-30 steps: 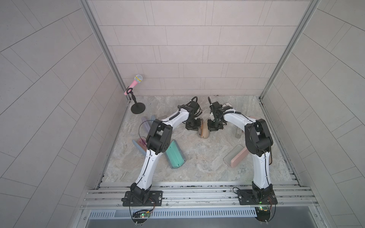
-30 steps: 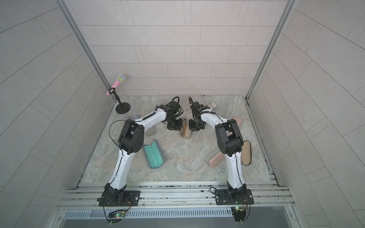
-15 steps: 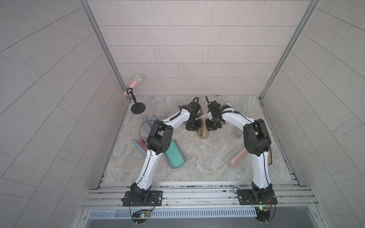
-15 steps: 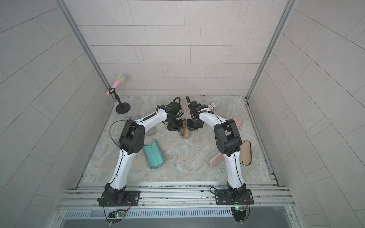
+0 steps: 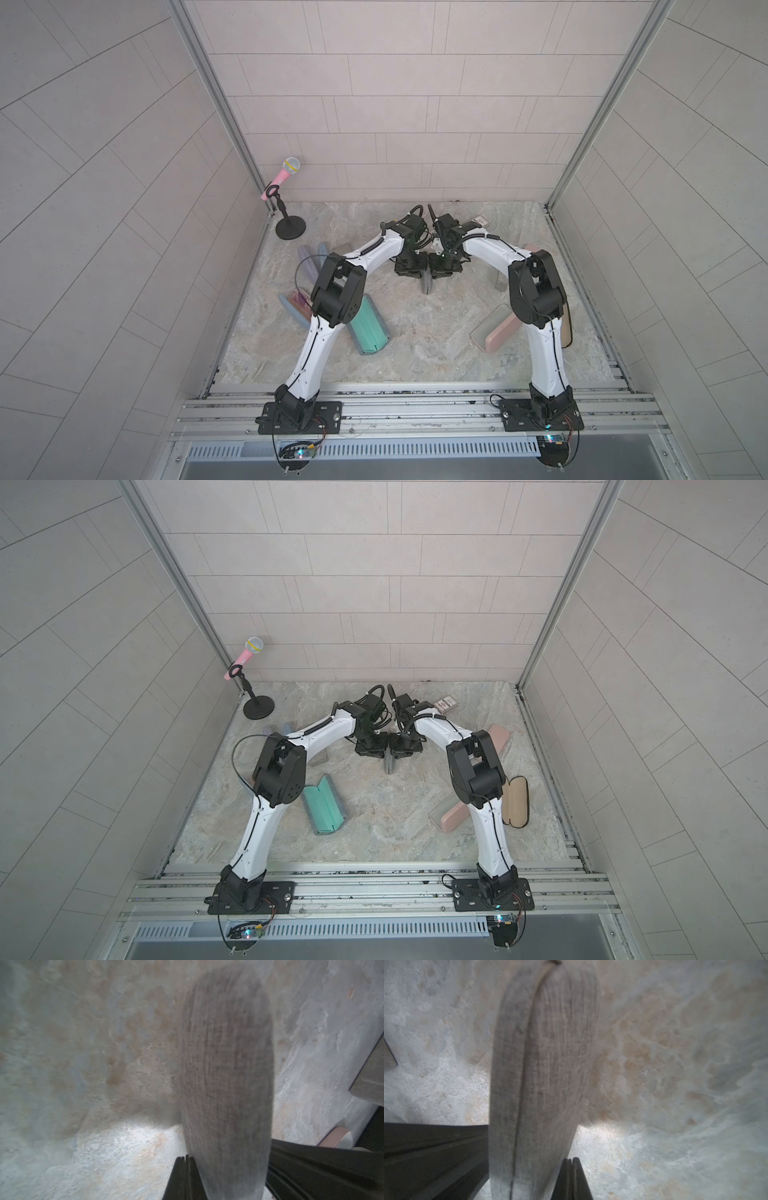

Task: Close the glasses case
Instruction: Close the glasses case at the center of the board, then move the glasses case to the center of the board.

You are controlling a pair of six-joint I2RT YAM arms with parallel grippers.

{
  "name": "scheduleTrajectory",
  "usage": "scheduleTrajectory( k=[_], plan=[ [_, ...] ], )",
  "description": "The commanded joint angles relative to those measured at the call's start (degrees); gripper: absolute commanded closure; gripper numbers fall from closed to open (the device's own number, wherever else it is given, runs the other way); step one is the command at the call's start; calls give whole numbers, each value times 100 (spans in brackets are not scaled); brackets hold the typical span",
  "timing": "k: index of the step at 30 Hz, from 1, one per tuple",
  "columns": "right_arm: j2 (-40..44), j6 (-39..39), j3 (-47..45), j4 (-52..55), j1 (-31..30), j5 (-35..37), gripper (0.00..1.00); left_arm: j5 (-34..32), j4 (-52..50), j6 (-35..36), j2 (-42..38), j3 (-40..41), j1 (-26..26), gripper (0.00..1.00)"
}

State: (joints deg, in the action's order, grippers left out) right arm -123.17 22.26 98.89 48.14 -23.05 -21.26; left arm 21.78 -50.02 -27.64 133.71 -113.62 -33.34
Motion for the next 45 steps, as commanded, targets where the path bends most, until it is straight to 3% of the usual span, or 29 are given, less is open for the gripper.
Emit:
scheduleTrajectory(
  k=[1, 7, 16, 22, 25, 28, 32, 41, 45],
  plan=[
    [76, -34, 17, -276, -200, -346, 95, 345, 408, -64, -106, 105, -159, 100],
    [467, 197, -478, -455, -191, 104, 88, 271, 602, -146, -546, 538, -36, 100],
    [1153, 422, -1174, -586, -191, 539, 69, 148, 574, -41, -1440, 1171, 275, 98],
    [1577, 580, -1277, -440, -344, 937, 60, 60, 439, 128, -2020, 1580, 471, 98],
    [1647, 556, -1116, -255, -527, 1027, 50, -2, 303, 272, -2303, 1707, 608, 97],
    [1492, 571, -792, -40, -758, 1048, 38, -33, 142, 435, -2581, 1836, 818, 91],
    [1107, 683, -373, 164, -1001, 1197, 24, 133, 89, 602, -2976, 2143, 1221, 67],
    [313, 1007, 269, 508, -1088, 1531, 19, 380, 260, 989, -3763, 3013, 2033, 26],
    [220, 1116, 336, 514, -1084, 1693, 19, 247, 634, 1005, -4082, 3503, 2151, 14]
  ],
)
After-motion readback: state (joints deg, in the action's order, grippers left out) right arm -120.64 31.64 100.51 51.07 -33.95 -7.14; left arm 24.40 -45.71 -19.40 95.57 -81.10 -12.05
